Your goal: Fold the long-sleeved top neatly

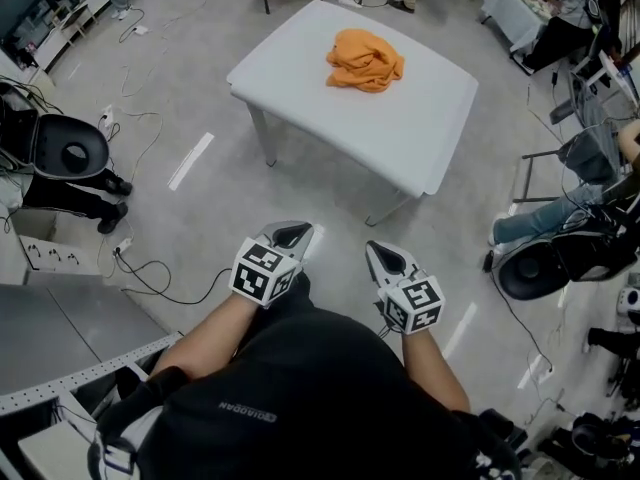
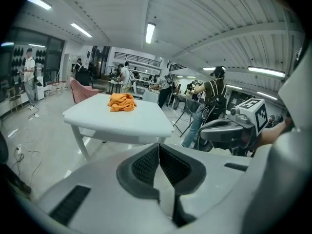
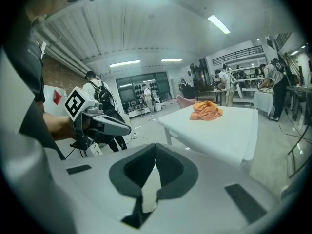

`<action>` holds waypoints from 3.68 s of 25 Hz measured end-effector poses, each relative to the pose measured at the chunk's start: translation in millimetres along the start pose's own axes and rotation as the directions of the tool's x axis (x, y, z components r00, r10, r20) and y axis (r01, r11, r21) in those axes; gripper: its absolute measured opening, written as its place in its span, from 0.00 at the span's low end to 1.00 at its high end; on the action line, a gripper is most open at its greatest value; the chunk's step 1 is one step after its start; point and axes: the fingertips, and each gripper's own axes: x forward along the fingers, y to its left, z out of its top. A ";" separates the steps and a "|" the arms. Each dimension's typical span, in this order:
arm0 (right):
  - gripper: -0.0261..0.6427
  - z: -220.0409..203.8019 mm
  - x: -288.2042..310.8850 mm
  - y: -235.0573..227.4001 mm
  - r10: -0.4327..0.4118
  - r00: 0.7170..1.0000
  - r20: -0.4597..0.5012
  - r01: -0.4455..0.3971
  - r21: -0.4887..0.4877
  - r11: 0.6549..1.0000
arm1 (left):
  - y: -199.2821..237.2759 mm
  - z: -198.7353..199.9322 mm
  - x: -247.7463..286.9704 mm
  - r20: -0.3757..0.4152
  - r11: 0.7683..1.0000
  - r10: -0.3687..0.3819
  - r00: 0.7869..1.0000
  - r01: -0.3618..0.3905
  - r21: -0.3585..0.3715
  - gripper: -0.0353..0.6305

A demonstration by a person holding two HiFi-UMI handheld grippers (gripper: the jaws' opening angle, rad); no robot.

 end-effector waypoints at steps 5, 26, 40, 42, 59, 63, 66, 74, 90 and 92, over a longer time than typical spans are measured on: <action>0.05 38.5 36.7 -21.4 -0.007 1.000 0.003 0.007 -0.028 1.000 | 39.9 46.8 20.0 0.039 1.000 -0.008 0.999 0.008 0.011 0.06; 0.05 106.1 163.2 -44.4 -0.047 0.999 -0.021 0.046 -0.051 0.998 | 172.8 83.7 38.0 0.006 0.998 -0.050 0.999 0.049 0.028 0.06; 0.05 134.3 210.1 -91.9 -0.044 0.999 0.017 0.044 -0.004 0.999 | 206.7 119.7 85.8 -0.030 0.995 -0.062 0.998 0.064 0.079 0.06; 0.05 142.3 217.9 -107.4 -0.055 0.998 0.029 0.055 0.002 0.999 | 215.7 135.0 100.3 -0.030 0.993 -0.062 0.998 0.065 0.096 0.06; 0.05 189.8 260.8 -232.5 -0.135 0.989 0.066 0.134 0.032 0.991 | 263.1 235.2 205.7 0.008 0.984 -0.060 0.998 0.058 0.167 0.06; 0.05 193.6 267.4 -240.6 -0.158 0.986 0.062 0.155 0.042 0.987 | 274.6 239.5 219.2 -0.014 0.982 -0.078 0.997 0.079 0.172 0.06; 0.05 194.8 274.6 -247.1 -0.196 0.979 0.057 0.193 0.056 0.980 | 286.7 247.8 230.0 -0.026 0.977 -0.105 0.994 0.108 0.182 0.06; 0.05 212.1 301.0 -254.9 -0.339 0.938 0.075 0.328 0.129 0.936 | 318.7 278.0 252.8 -0.083 0.930 -0.218 0.972 0.233 0.284 0.06; 0.05 228.9 336.6 -259.3 -0.494 0.869 0.037 0.484 0.155 0.862 | 372.2 295.6 270.4 -0.140 0.888 -0.303 0.943 0.333 0.316 0.06; 0.05 230.4 342.8 -260.3 -0.493 0.869 0.032 0.484 0.150 0.862 | 376.8 296.3 271.8 -0.139 0.890 -0.305 0.942 0.334 0.309 0.06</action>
